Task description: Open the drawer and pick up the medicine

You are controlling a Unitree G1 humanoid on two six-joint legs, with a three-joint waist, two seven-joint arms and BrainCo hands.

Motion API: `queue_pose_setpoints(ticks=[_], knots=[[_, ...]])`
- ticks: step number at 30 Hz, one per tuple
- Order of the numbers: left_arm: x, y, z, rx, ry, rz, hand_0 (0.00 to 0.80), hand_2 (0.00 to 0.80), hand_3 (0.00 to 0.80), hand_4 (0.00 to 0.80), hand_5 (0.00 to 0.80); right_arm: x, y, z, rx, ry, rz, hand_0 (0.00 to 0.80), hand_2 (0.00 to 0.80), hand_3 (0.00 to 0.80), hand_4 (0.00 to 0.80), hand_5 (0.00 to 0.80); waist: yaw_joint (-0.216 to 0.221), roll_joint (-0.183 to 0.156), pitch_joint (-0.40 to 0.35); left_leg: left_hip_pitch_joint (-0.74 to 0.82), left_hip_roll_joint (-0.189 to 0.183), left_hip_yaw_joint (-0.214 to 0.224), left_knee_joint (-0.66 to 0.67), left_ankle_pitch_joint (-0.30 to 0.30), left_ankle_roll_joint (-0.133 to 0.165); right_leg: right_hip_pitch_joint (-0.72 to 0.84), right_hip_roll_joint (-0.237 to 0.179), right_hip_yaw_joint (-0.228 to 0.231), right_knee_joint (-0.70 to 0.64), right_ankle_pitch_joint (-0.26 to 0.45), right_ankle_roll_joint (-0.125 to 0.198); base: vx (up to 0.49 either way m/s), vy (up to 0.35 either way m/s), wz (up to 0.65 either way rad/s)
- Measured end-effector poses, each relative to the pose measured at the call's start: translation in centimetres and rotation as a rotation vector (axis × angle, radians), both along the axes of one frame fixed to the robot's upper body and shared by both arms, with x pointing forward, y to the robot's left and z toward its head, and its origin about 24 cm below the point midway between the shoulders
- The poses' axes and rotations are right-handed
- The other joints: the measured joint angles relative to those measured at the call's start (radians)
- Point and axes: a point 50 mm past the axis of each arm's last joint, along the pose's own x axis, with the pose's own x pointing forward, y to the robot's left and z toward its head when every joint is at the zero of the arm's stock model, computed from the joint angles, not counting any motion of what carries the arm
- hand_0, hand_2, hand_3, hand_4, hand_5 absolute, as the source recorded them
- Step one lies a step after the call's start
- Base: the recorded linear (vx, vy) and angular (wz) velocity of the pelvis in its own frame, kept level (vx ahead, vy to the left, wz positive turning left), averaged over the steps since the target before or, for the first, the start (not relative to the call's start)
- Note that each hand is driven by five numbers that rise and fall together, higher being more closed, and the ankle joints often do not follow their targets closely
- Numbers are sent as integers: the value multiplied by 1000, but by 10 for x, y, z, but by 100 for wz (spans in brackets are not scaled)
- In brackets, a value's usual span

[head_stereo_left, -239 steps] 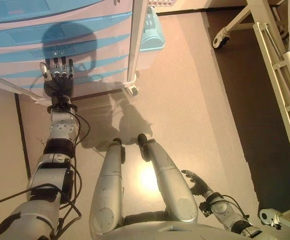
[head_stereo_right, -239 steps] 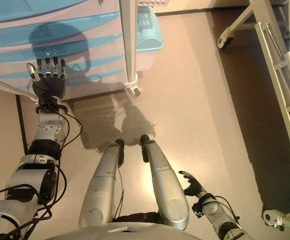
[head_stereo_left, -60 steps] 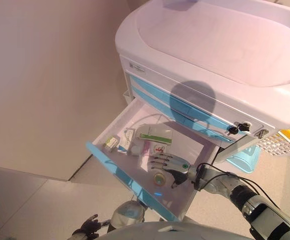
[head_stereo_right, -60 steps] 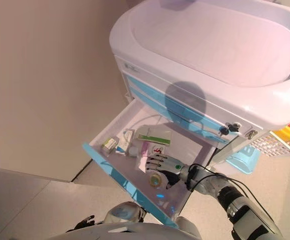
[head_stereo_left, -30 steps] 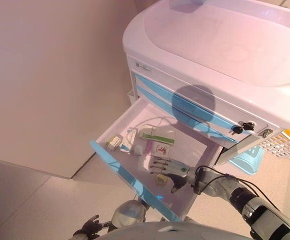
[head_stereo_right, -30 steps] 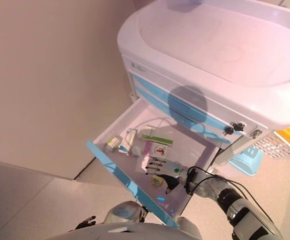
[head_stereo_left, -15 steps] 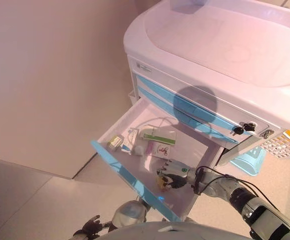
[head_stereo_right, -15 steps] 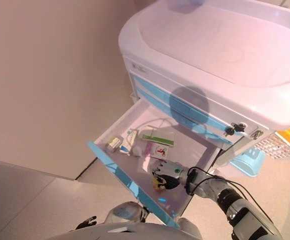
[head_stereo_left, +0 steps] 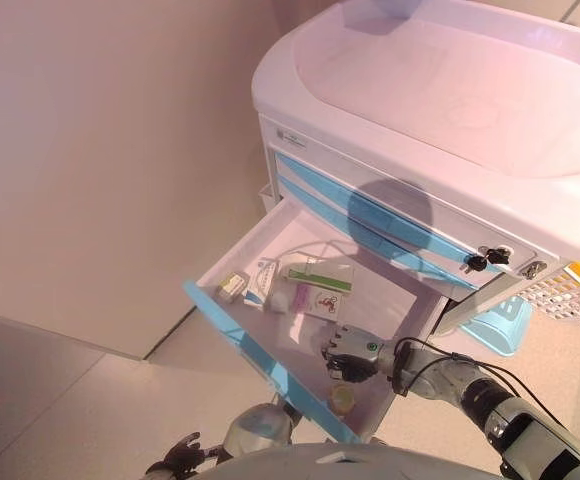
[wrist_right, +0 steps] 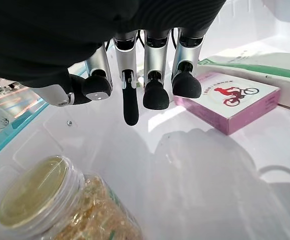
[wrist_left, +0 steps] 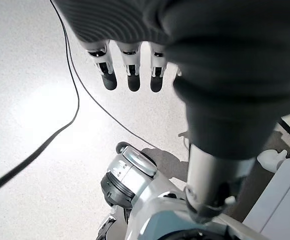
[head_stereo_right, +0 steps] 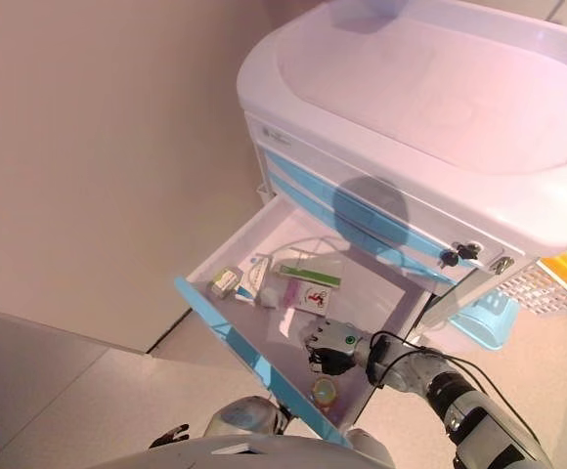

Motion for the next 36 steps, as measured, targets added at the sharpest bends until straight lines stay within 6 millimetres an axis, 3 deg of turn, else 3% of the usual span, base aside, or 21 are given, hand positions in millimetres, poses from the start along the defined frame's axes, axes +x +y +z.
queue_pose_setpoints(ticks=[28, 36], knots=[[0, 1, 0, 15, 4, -15, 0, 0, 0, 0, 0, -8, -2, -6, -14, -26, 25, 0, 0, 0, 0, 0, -8, -26, 6, -3, 1, 15, -1, 5, 2, -16, -1, 15, 12, 0, 0, -4, -3, -1], [0, 0, 0, 21, 12, -60, 0, 0, 0, 0, 0, -15, -4, -18, -58, 34, 15, 0, 0, 0, 0, 0, -7, -27, 22, -6, 1, 15, -3, 4, 2, -18, -2, 15, 12, 0, 0, -13, -2, 0]])
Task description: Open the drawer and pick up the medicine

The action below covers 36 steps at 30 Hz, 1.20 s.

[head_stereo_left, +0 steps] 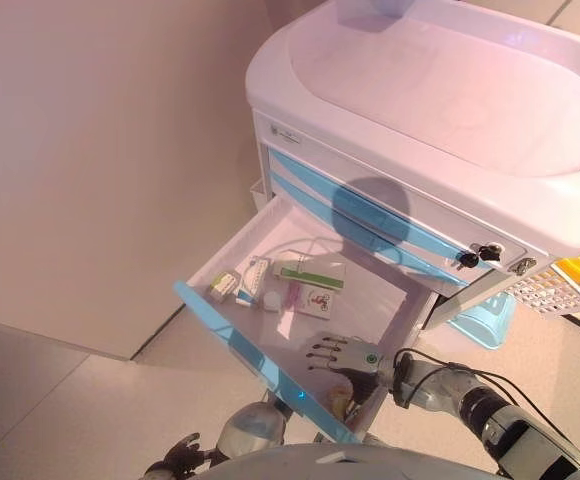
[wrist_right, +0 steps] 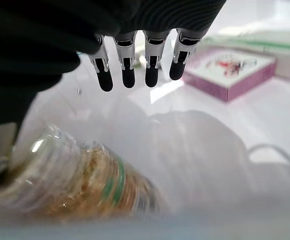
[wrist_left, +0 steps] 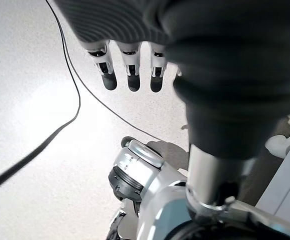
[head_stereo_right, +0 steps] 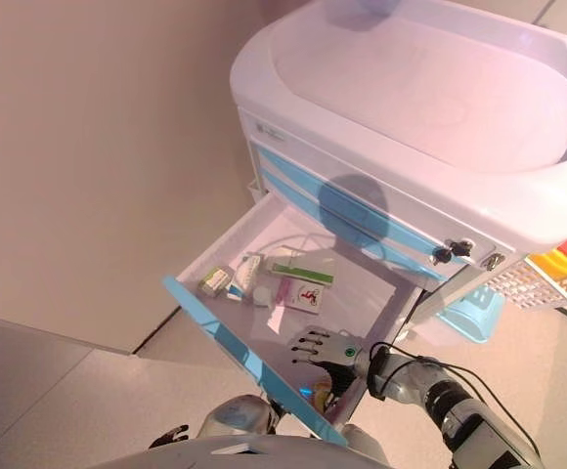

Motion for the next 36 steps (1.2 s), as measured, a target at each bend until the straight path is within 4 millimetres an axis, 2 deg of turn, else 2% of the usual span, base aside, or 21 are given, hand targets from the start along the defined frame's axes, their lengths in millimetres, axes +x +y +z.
queue_pose_setpoints(ticks=[14, 24, 32, 36], knots=[[2, -1, 1, 0, -22, -9, 0, 0, 0, 0, 0, 0, -12, -4, -29, 0, -40, 0, 0, 0, 0, 0, -1, 26, 19, -17, 2, 4, 0, 2, -2, -15, 0, -3, -2, 0, 0, 0, 0, 0], [4, -1, 1, -1, -37, -19, 0, 0, 0, 0, 0, -1, -14, -5, -13, -70, -36, 0, 0, 0, 0, 0, -5, 28, 21, -17, 3, 10, -1, 2, -2, -15, 0, -2, 0, 0, 0, 0, 0, 0], [4, -5, 1, -2, -37, -36, 0, 0, 0, 0, 0, 10, -18, 4, 60, -182, -126, 0, 0, 0, 0, 0, -31, 32, 24, -16, 5, 15, -1, 2, -2, -15, 1, 1, 0, 0, 0, 2, 0, 0], [4, -5, 0, 2, -37, -33, 0, 0, 0, 0, 0, 14, -14, 14, 138, -232, -159, 0, 0, 0, 0, 0, -45, 34, 25, -15, 8, 28, -1, 2, -1, -15, 2, 5, 0, 0, 0, 8, 1, -3]])
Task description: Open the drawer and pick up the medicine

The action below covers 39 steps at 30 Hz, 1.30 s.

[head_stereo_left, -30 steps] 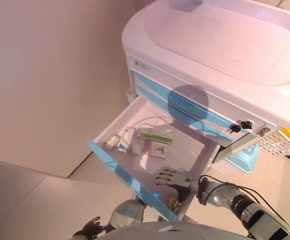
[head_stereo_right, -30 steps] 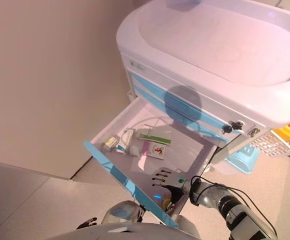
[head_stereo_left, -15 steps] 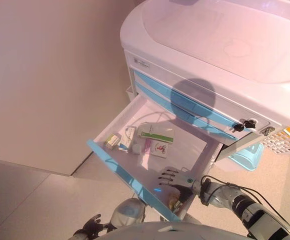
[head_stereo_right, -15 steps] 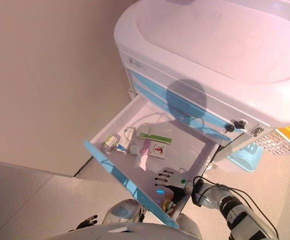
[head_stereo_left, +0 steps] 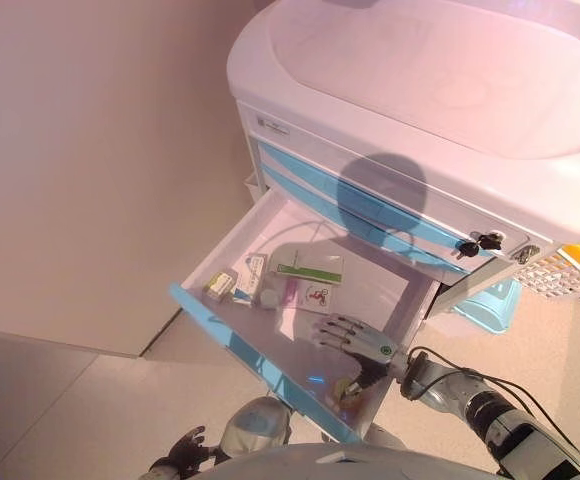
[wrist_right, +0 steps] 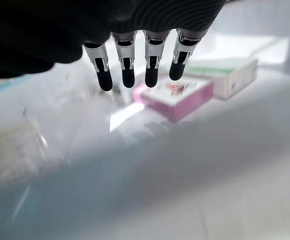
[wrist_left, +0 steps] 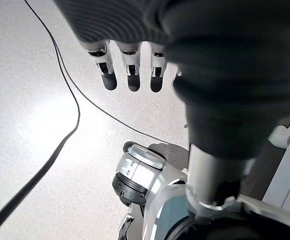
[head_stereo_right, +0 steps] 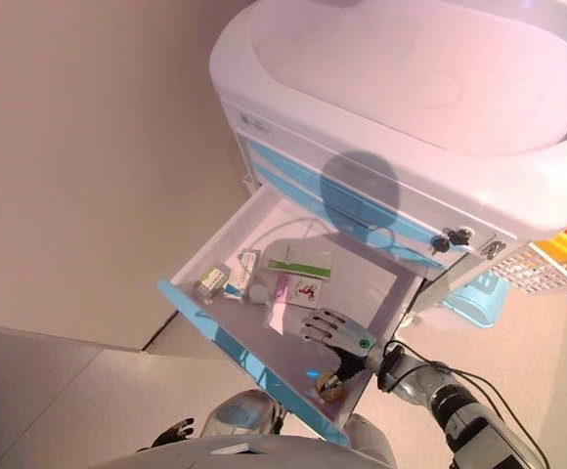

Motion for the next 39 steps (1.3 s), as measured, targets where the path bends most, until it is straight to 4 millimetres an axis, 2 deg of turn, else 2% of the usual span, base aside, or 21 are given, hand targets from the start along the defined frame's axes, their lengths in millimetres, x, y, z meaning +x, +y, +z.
queue_pose_setpoints(ticks=[6, 18, 24, 30, 39], knots=[[1, 0, 0, 0, -5, 0, 0, 0, 0, 0, 0, 5, 5, 14, 88, -50, -16, 0, 0, 0, 0, 0, -10, 0, 1, 7, 3, 25, -1, 1, 1, 0, 3, 17, 3, 0, 0, -1, 10, -8], [5, -1, 1, -6, -22, -5, 0, 0, 0, 0, 0, 10, 8, 37, 147, -62, 32, 0, 0, 0, 0, 0, -36, 3, 26, 22, 6, 34, -14, 1, 2, 2, 3, 28, 10, 0, 0, -6, 0, -2], [5, -1, 1, -14, -21, -9, 0, 0, 0, 0, 0, 5, 2, 32, 55, 19, 83, 0, 0, 0, 0, 0, -32, -1, 28, 23, 6, 37, -15, 1, 2, 2, 4, 29, 8, 0, 0, -6, -25, 0], [6, 0, 2, -12, -21, -10, 0, 0, 0, 0, 0, -3, -3, 17, -55, 80, 128, 0, 0, 0, 0, 0, -29, -11, 35, 22, 6, 37, -14, 5, 8, 2, 4, 29, 7, 0, 0, -19, -27, 0], [10, 1, 2, -8, -31, -14, 0, 0, 0, 0, 0, -4, 1, 5, -103, 75, 160, 0, 0, 0, 0, 0, -11, -12, 35, 21, 6, 33, -14, 7, 10, 2, 4, 26, 5, 0, 0, 0, 0, 0]])
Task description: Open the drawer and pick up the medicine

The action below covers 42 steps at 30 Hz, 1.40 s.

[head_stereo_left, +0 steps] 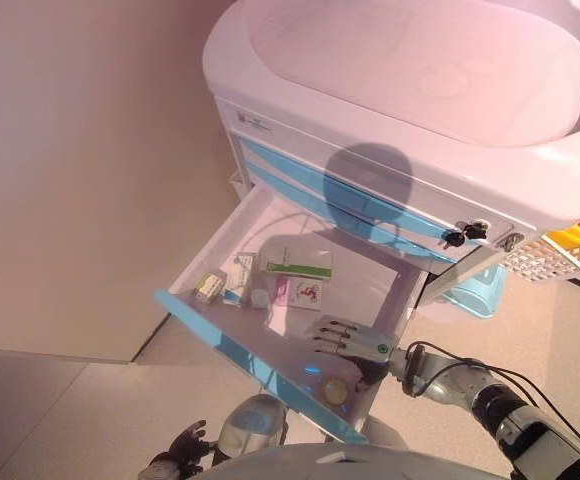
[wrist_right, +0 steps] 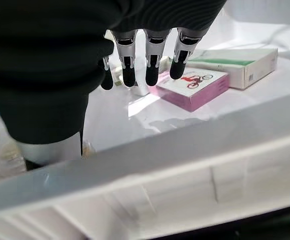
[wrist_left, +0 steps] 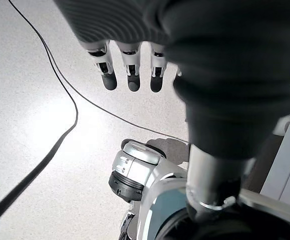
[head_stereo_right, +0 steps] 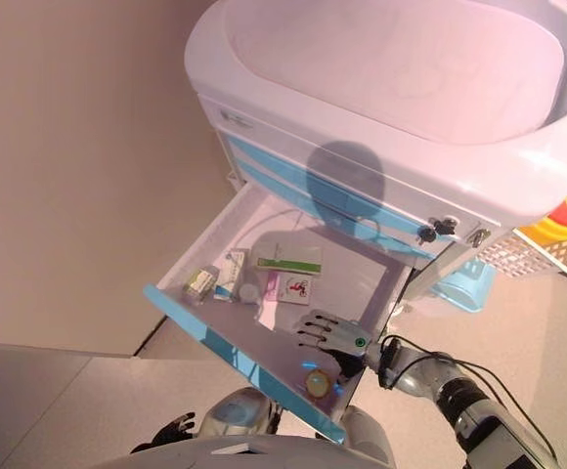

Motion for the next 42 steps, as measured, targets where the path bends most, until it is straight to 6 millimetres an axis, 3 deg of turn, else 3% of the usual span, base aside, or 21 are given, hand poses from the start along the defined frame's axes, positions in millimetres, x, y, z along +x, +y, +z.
queue_pose_setpoints(ticks=[16, 23, 42], knots=[[4, 0, 1, 2, -10, -4, 0, 0, 0, 0, 0, -3, 4, -8, -44, -45, 70, 0, 0, 0, 0, 0, 7, 4, 2, -6, -1, -4, -1, -4, -7, -1, -1, -6, -4, 0, 0, -3, 1, 1], [4, 0, 1, 3, -14, -16, 0, 0, 0, 0, 0, -3, 4, -8, -44, 17, 138, 0, 0, 0, 0, 0, 23, 19, 6, -7, -1, -10, -1, -3, -9, 0, -1, -11, -6, 0, 0, 6, -1, 1], [5, -1, 2, 9, -38, -49, 0, 0, 0, 0, 0, -11, 4, -13, -65, 63, 226, 0, 0, 0, 0, 0, 56, 21, 5, -6, 0, -12, 0, 2, -14, 12, -6, -35, -4, 0, 0, 10, 1, 4]])
